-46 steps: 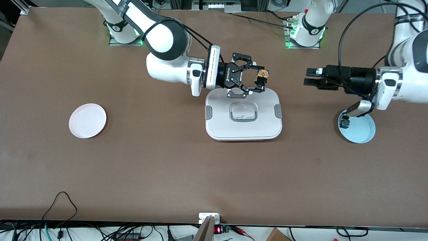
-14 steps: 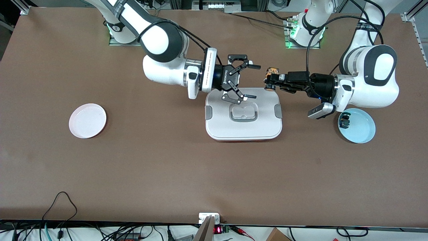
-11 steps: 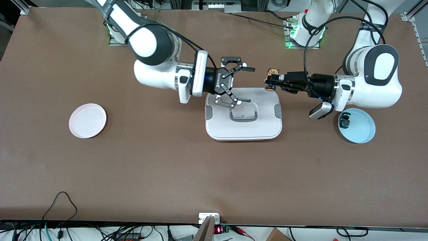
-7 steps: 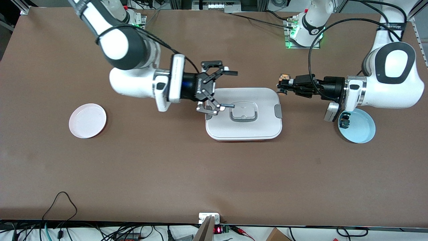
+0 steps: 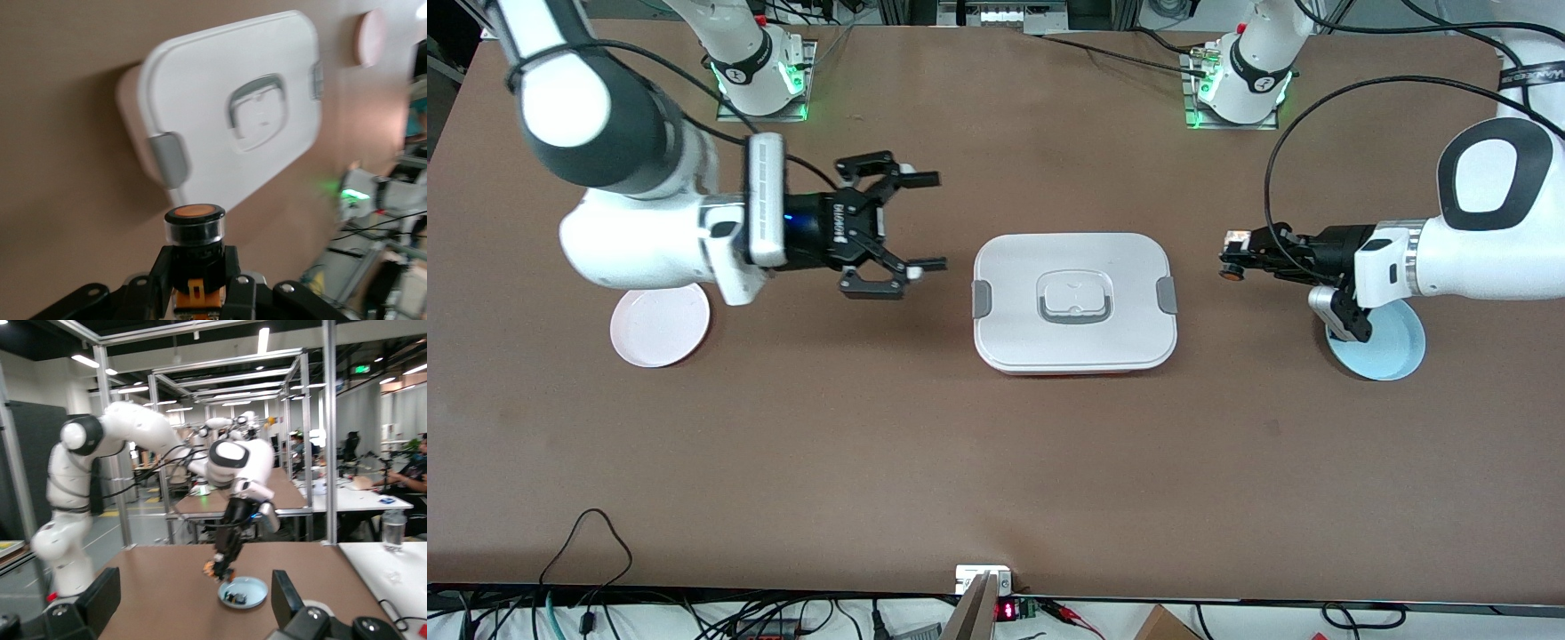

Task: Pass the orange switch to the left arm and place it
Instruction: 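Open the right gripper and withdraw it while the left gripper carries the switch, then lower the switch onto the blue plate and open the left gripper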

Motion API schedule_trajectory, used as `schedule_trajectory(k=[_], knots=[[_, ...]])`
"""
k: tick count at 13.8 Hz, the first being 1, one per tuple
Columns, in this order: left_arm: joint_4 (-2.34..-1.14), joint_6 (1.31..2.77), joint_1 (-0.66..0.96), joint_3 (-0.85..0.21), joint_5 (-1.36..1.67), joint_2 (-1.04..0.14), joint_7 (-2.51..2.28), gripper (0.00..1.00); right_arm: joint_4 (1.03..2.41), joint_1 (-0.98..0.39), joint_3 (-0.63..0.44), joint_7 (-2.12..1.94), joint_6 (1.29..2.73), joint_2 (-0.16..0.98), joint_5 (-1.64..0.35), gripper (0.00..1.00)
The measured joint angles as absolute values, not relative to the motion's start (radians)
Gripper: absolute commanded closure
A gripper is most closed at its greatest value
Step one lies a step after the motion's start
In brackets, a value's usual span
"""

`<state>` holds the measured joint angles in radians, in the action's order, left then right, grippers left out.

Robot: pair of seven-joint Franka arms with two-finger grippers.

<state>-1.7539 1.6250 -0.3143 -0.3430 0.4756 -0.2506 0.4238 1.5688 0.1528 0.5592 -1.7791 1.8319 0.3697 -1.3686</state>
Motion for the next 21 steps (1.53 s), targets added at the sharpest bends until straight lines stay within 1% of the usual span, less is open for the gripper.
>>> schedule_trajectory(k=[2, 4, 7, 10, 11, 12, 15, 16, 17, 18, 20, 21], knots=[[-1.710, 1.630, -0.311, -0.346, 0.299, -0.271, 0.455, 0.81, 1.591, 0.237, 0.558, -1.734, 1.702, 0.322, -1.283, 0.00], [-1.691, 1.656, -0.310, -0.349, 0.144, -0.292, 0.528, 0.81, 1.598, 0.301, 0.557, -1.712, 1.620, 0.286, -1.229, 0.00], [-1.688, 1.701, -0.325, -0.342, -0.037, -0.332, 0.719, 0.81, 1.603, 0.360, 0.557, -1.701, 1.552, 0.255, -1.192, 0.00], [-1.688, 1.784, -0.376, -0.339, -0.187, -0.401, 0.927, 0.79, 1.607, 0.389, 0.547, -1.699, 1.535, 0.237, -1.186, 0.00], [-1.688, 1.824, -0.385, -0.339, -0.242, -0.424, 0.988, 0.79, 1.607, 0.372, 0.505, -1.683, 1.525, 0.217, -1.173, 0.00], [-1.689, 1.858, -0.391, -0.339, -0.280, -0.444, 1.038, 0.79, 1.607, 0.312, 0.417, -1.656, 1.501, 0.194, -1.151, 0.00], [-1.691, 1.936, -0.449, -0.336, -0.326, -0.508, 1.212, 0.79, 1.609, 0.026, 0.047, -1.603, 1.389, 0.147, -1.095, 0.00], [-1.692, 1.963, -0.477, -0.334, -0.330, -0.536, 1.273, 0.79, 1.610, -0.045, -0.051, -1.595, 1.358, 0.142, -1.063, 0.00], [-1.692, 1.993, -0.503, -0.333, -0.334, -0.563, 1.332, 0.77, 1.610, -0.084, -0.114, -1.571, 1.332, 0.140, -1.029, 0.00], [-1.692, 2.020, -0.522, -0.333, -0.348, -0.585, 1.382, 0.76, 1.609, -0.096, -0.144, -1.535, 1.308, 0.137, -0.987, 0.00], [-1.693, 2.040, -0.530, -0.335, -0.402, -0.605, 1.426, 0.77, 1.593, -0.098, -0.163, -1.409, 1.281, 0.125, -0.861, 0.00], [-1.694, 2.040, -0.530, -0.339, -0.422, -0.608, 1.430, 0.79, 1.574, -0.098, -0.168, -1.317, 1.268, 0.116, -0.773, 0.00]])
